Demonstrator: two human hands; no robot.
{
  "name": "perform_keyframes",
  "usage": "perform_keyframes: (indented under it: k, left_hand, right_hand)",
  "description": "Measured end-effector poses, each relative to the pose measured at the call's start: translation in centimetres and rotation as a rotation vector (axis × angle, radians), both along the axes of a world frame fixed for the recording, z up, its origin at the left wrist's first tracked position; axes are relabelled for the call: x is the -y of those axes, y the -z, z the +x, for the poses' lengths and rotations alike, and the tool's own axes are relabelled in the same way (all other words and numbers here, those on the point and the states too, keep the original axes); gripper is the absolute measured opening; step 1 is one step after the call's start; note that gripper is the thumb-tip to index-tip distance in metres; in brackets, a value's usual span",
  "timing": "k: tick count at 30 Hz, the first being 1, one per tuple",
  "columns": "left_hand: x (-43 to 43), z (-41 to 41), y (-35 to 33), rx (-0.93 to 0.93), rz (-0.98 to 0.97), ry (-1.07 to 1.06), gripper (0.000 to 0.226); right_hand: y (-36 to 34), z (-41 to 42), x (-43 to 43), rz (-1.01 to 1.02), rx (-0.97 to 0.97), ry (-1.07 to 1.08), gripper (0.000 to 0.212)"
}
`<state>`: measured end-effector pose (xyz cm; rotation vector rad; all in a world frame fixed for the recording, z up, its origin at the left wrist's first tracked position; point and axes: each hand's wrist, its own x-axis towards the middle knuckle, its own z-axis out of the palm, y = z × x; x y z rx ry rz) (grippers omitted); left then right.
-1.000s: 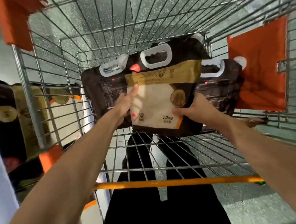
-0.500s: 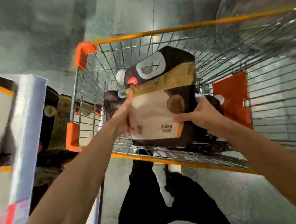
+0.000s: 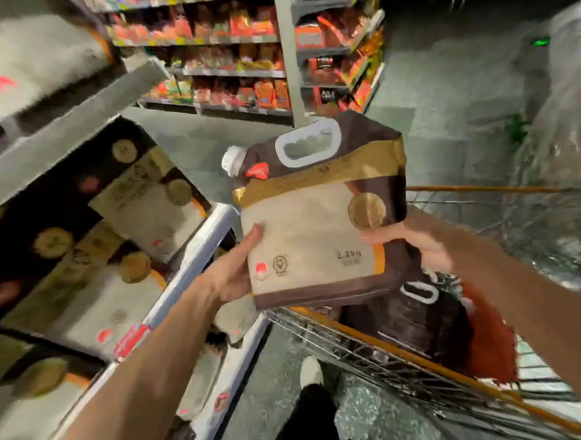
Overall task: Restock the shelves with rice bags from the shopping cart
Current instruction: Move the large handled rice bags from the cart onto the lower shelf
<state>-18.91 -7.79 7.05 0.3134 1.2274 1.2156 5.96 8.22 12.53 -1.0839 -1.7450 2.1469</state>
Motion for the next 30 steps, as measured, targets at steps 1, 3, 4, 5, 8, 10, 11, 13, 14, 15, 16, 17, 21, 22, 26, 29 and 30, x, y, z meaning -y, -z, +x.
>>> perform_keyframes:
  k: [1, 3, 4, 5, 8, 10, 11, 13, 14, 15, 16, 17, 21, 22, 26, 29, 30]
  left_hand:
    - [1.9, 0.2, -1.2, 0.028, 0.056, -0.047, 0.096]
    - [4.7, 1.0, -3.2, 0.053, 0.118, -0.130, 0.086]
    - [6.5, 1.4, -4.3, 0.035, 0.130, -0.184, 0.080]
    - [8.1, 1.7, -5.1, 0.018, 0.123, -0.238, 0.073]
    - [12.9, 1.6, -7.6, -0.084, 0.107, -0.467, 0.048]
    - [15.3, 1.5, -9.6, -0.125, 0.121, -0.566, 0.039]
    - [16.8, 1.2, -10.7, -0.167, 0.123, -0.618, 0.037]
    - [19.6, 0.8, -13.0, -0.251, 0.120, -0.714, 0.040]
    - [21.1, 0.5, -14.0, -0.300, 0.107, -0.771, 0.044]
    - [22.9, 0.2, -15.3, -0.360, 0.099, -0.843, 0.048]
    - [24.1, 0.0, -16.1, -0.412, 0.101, -0.882, 0.050]
    - [25.5, 0.0, -17.3, -0.462, 0.100, -0.925, 0.048]
    - [31.1, -1.7, -21.2, -0.730, 0.037, -1.086, 0.034]
    - [32.8, -2.6, -21.9, -0.801, 0.017, -1.117, 0.036]
    - [38.1, -4.8, -24.0, -0.994, -0.021, -1.216, 0.051]
    - [41.2, -6.3, -25.2, -1.151, -0.002, -1.262, 0.061]
    - [42.0, -6.8, -25.3, -1.188, 0.013, -1.259, 0.063]
  right_hand:
    - [-0.6, -0.8, 0.6, -0.001, -0.030, -0.061, 0.025]
    - [-1.6, -2.6, 1.6, 0.037, -0.049, -0.137, 0.026]
    - [-2.3, -3.9, 2.2, 0.076, -0.059, -0.184, 0.025]
    - [-3.0, -5.0, 2.9, 0.101, -0.081, -0.229, 0.026]
    - [-4.9, -9.0, 5.0, 0.150, -0.135, -0.362, 0.035]
    - [-6.2, -11.7, 6.3, 0.177, -0.150, -0.411, 0.062]
    - [-6.9, -13.4, 7.5, 0.186, -0.141, -0.459, 0.078]
    - [-8.5, -16.5, 10.2, 0.193, -0.154, -0.535, 0.099]
    - [-9.0, -18.0, 11.5, 0.208, -0.190, -0.557, 0.101]
    - [-10.0, -19.7, 13.3, 0.240, -0.229, -0.587, 0.098]
    - [-10.4, -20.9, 14.4, 0.253, -0.274, -0.580, 0.094]
    - [-11.4, -22.1, 16.1, 0.266, -0.312, -0.588, 0.090]
    - [-14.3, -26.3, 22.2, 0.231, -0.483, -0.652, 0.050]
    - [-15.0, -27.5, 23.8, 0.227, -0.518, -0.671, 0.046]
    - [-16.5, -32.0, 28.7, 0.235, -0.576, -0.715, 0.071]
    - [-17.3, -35.5, 32.1, 0.269, -0.589, -0.725, 0.090]
    - [-17.5, -36.3, 32.8, 0.283, -0.601, -0.726, 0.090]
